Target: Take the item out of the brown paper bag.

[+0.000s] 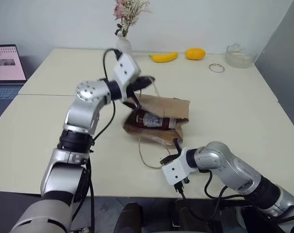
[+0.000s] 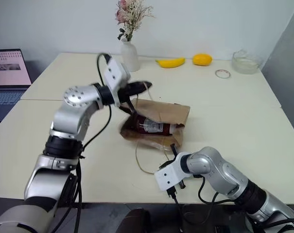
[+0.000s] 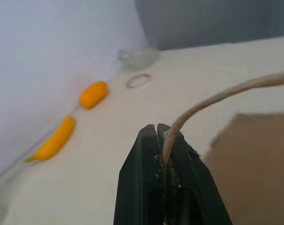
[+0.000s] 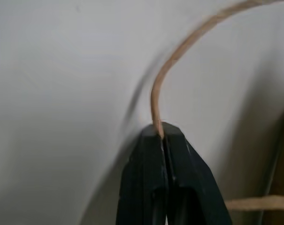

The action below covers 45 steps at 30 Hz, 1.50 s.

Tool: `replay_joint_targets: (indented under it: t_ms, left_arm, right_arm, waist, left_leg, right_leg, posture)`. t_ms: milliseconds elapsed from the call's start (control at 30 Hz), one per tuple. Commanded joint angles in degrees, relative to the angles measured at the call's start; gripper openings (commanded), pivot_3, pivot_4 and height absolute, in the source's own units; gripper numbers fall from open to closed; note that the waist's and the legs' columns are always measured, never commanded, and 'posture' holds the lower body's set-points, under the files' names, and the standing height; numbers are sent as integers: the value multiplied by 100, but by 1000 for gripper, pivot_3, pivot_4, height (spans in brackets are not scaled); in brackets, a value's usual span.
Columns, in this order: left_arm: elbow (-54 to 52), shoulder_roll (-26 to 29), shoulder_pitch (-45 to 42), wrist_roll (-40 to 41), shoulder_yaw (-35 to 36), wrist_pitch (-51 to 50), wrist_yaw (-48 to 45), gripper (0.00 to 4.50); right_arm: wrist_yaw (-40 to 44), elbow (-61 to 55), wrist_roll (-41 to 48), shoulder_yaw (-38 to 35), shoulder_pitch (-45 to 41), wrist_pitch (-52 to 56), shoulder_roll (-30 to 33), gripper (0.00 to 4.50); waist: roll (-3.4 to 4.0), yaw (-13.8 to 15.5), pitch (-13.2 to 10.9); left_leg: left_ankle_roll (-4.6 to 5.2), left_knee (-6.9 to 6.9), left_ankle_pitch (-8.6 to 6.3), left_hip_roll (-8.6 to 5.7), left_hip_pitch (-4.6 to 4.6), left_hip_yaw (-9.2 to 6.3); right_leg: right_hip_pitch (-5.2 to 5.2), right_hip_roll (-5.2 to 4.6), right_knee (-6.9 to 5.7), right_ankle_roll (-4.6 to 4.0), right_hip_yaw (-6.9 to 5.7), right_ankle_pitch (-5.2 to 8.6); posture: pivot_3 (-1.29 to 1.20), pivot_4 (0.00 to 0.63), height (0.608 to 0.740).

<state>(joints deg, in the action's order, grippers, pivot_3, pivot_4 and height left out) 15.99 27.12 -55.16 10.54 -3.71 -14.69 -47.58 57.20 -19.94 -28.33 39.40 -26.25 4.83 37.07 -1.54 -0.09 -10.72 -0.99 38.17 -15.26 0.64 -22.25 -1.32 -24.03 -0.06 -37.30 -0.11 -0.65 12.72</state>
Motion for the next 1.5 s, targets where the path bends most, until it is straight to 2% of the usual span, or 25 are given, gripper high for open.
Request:
replay_joint_targets:
  t_ms: [33, 200, 367, 467, 700, 1000, 1167, 1300, 1500]
  left_arm:
    - [176, -121, -326, 87, 215, -30, 180, 0]
    - [251, -208, -500, 171, 273, -48, 173, 0]
    - [-243, -188, -226, 399, 195, -158, -166, 0]
    - [-509, -151, -11, 461, 183, -301, -262, 0]
    - [-891, -76, 205, 611, 241, -540, -392, 0]
    - [-1104, -133, 171, 984, 342, -836, -527, 0]
    - [-1318, -74, 114, 1382, 508, -1321, -546, 0]
    - [-1520, 34, 96, 1688, 621, -1705, -602, 0]
    - [-1648, 14, 27, 2029, 702, -2099, -483, 0]
  right_arm:
    - [225, 72, -222, 156, 258, -81, 81, 15]
    - [229, -6, -276, 42, 462, -44, 20, 15]
    - [-91, -250, 315, -708, 394, 353, -544, 15]
    - [67, -611, 694, -989, 408, 856, -755, 647]
    - [483, -1581, 1609, -1753, 354, 2069, -583, 3151]
    - [1108, -2148, 3407, -3338, 208, 3486, 385, 3151]
    - [901, -2116, 3973, -3834, 182, 3817, 757, 3151]
    - [440, -2280, 4337, -3818, -152, 4242, 581, 3151]
    - [-496, -2310, 4258, -2761, -967, 5028, 68, 3151]
  waist:
    - [0, 0, 1]
    - [0, 2, 1]
    - [-1, -4, 1]
    - [0, -14, 0]
    - [0, -7, 0]
    - [0, -5, 0]
    - [0, -10, 0]
    - [0, -37, 0]
    - [1, -34, -1]
  left_leg:
    - [0, -2, 0, -1, 11, 2]
    - [0, -4, 0, -1, 32, 3]
    - [-2, -4, 1, 4, 32, 0]
    - [-3, -5, 2, 5, 33, 0]
    - [-4, -4, 2, 3, 30, -5]
    - [-2, -6, 1, 2, 30, -6]
    - [-1, -7, 0, 3, 29, -4]
    - [-1, -8, 0, 7, 31, -2]
    - [-2, -8, 1, 7, 30, -5]
  right_leg:
    - [6, 0, 0, 0, 0, 0]
    - [28, -1, 6, 1, 2, 1]
    - [28, -1, 4, 0, 5, 0]
    - [26, -1, 0, 0, 8, 1]
    - [27, -3, 2, 0, 7, 1]
    - [27, -5, 3, 0, 5, 1]
    - [27, -6, 6, 0, 7, 1]
    - [25, -5, 3, 0, 9, 1]
    - [23, -6, 1, -1, 8, 1]
  posture:
    - [0, 150, 740]
    - [0, 150, 740]
    - [0, 150, 740]
    - [0, 150, 740]
    - [0, 150, 740]
    - [0, 150, 740]
    - [0, 150, 740]
    - [0, 150, 740]
    - [0, 150, 740]
